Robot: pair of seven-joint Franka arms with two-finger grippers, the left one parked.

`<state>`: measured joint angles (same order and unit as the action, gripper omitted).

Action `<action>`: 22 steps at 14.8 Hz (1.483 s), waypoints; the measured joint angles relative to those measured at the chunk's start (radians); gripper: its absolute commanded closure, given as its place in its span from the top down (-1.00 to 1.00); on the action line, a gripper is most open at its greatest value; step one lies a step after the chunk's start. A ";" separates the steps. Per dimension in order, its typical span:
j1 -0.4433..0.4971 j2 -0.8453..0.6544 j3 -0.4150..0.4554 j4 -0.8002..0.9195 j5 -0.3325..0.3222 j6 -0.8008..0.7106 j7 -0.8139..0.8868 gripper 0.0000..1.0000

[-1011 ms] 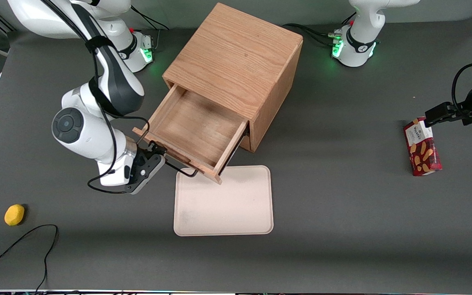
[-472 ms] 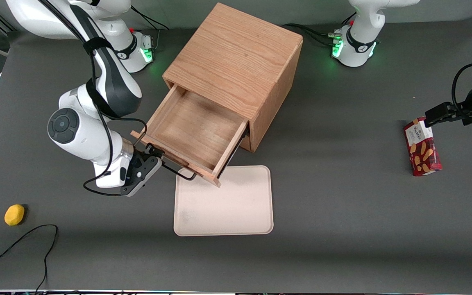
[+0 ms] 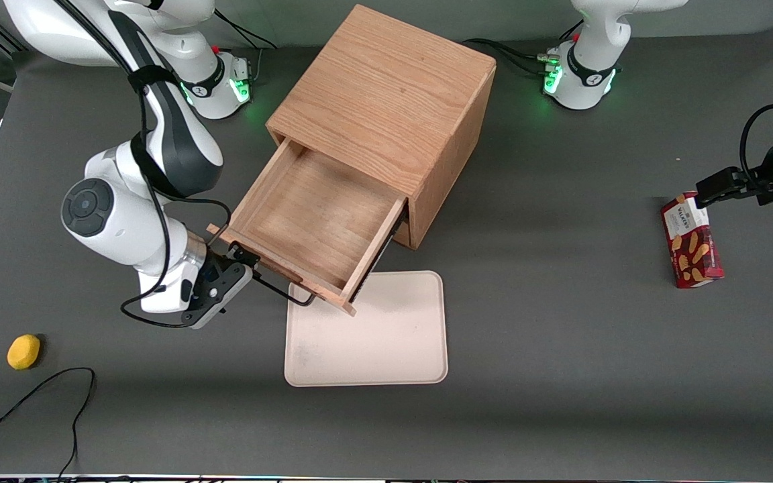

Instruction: Open upper drawer

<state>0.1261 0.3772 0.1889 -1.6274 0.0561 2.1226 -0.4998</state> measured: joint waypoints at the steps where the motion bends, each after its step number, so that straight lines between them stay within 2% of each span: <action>1: -0.001 -0.002 -0.011 0.018 0.000 0.004 0.000 1.00; 5: -0.025 -0.061 -0.100 0.109 0.000 0.004 0.000 1.00; 8: -0.042 -0.152 -0.162 0.127 0.019 -0.105 0.022 1.00; 12: -0.043 -0.245 -0.246 0.122 0.041 -0.317 0.282 1.00; 15: -0.047 -0.280 -0.264 0.121 0.024 -0.454 0.475 1.00; 17: -0.047 -0.293 -0.264 0.119 -0.031 -0.522 0.566 1.00; 22: -0.050 -0.302 -0.264 0.088 -0.051 -0.563 0.611 1.00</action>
<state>0.0765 0.0753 -0.0754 -1.5390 0.0049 1.5597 0.1111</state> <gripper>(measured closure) 0.000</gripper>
